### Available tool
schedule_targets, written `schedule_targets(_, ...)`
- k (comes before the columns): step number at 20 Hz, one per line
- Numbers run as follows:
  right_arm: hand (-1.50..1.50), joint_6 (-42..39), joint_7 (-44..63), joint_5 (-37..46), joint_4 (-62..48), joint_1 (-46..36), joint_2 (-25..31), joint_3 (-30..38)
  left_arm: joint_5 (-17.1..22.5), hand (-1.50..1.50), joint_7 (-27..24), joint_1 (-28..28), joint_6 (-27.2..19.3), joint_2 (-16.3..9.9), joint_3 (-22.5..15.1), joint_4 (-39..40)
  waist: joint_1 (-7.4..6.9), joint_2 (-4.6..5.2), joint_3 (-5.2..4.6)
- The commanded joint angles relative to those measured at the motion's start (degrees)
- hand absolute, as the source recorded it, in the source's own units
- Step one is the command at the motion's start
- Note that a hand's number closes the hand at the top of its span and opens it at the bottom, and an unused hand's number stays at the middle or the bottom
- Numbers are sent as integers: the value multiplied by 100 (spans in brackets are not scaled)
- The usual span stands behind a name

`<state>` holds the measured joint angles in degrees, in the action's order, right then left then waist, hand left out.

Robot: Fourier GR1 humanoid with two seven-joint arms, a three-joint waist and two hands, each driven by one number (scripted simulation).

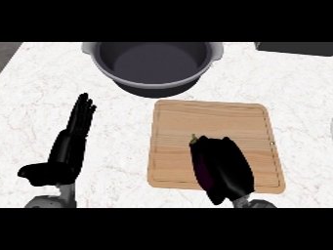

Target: Pick the eggplant from the cutting board and place it in the pot

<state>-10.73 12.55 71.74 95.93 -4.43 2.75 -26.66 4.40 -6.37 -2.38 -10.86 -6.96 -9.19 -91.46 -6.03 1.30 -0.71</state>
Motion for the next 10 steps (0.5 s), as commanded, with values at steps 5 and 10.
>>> schedule_targets(5,150,367,1881,77,-525,-1485,-269,-306,-15,0,15,-192,179,66,-236,31,-504,55,47)
schedule_targets(10,150,786,2873,269,-713,-2591,-273,-507,-38,0,68,-294,288,55,-336,157,-679,24,34)
